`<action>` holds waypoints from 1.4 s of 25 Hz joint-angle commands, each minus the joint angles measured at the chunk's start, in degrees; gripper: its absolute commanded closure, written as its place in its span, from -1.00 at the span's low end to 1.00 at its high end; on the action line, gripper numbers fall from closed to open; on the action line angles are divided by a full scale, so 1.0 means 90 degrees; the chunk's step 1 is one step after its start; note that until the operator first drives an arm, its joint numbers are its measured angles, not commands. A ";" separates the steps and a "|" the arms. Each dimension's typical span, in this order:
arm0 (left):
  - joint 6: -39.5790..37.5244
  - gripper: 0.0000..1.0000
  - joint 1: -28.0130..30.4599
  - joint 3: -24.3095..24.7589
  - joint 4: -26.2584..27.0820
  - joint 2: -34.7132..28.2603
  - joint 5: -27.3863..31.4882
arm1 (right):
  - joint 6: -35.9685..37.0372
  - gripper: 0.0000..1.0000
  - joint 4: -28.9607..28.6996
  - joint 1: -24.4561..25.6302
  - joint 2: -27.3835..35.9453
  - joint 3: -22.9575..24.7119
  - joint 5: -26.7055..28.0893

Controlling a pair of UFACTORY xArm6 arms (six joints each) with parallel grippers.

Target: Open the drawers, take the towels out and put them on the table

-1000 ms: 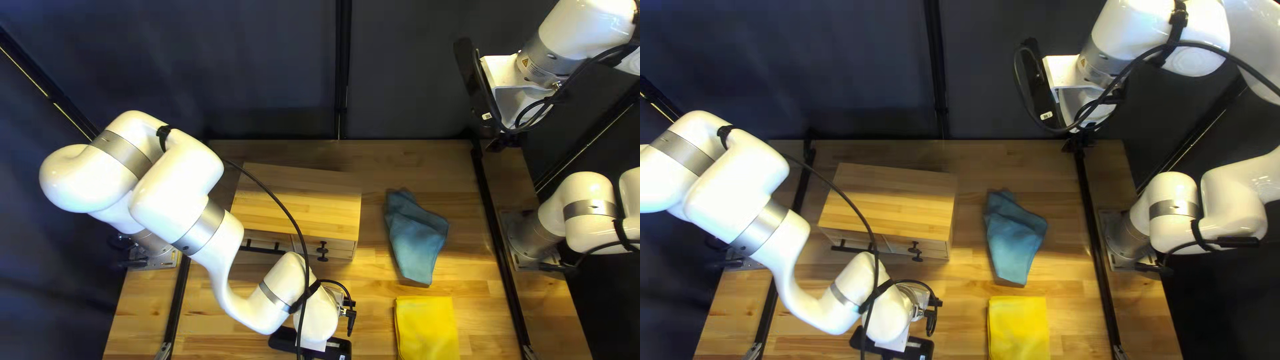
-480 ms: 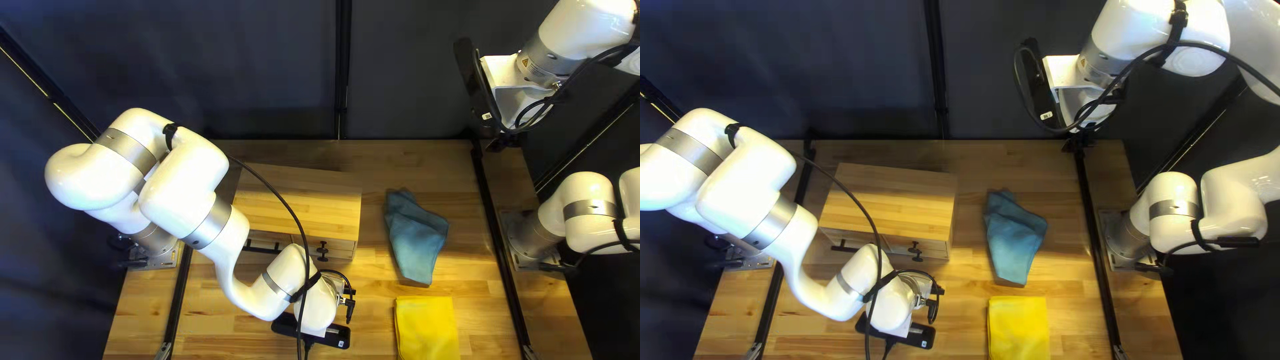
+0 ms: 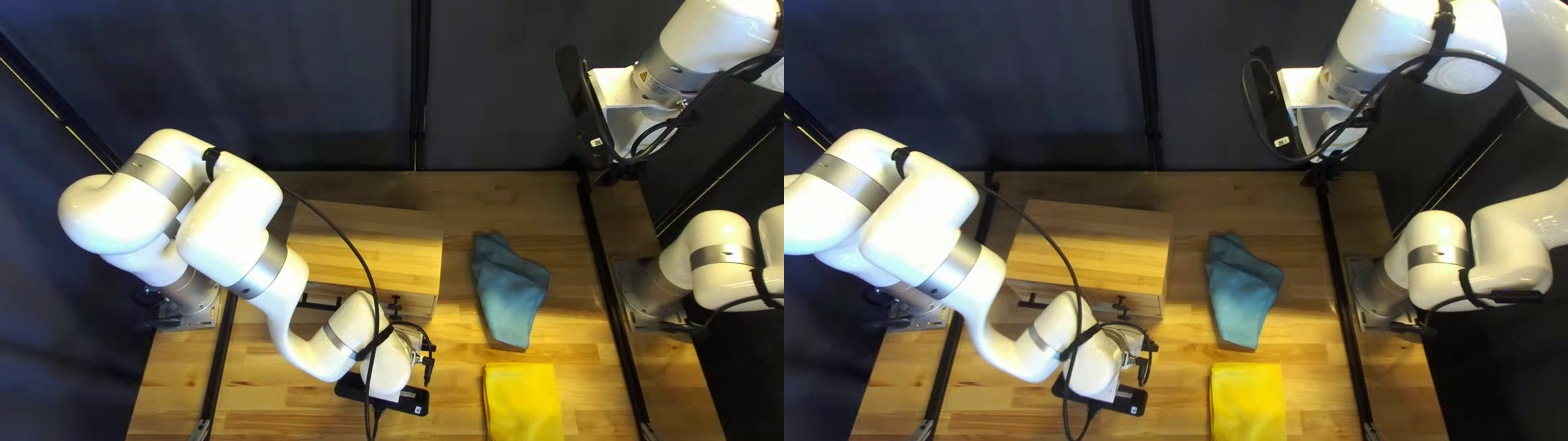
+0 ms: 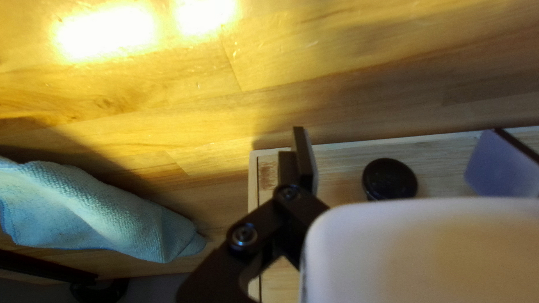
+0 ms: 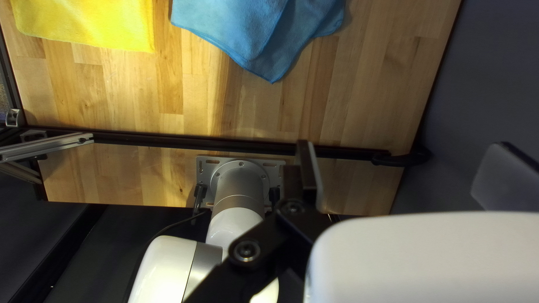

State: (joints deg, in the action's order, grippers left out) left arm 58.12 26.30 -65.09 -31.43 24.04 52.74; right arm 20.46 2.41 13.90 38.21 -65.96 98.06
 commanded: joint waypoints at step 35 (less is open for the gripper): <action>0.0255 1.00 -0.0201 0.0582 -0.0027 -0.0222 -0.0809 | 0.0000 -1.00 0.0000 0.0000 0.0000 0.0000 0.0000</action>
State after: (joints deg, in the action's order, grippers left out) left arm 60.40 24.27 -59.82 -31.83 22.08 45.29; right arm 20.46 2.42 13.90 38.21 -65.96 98.06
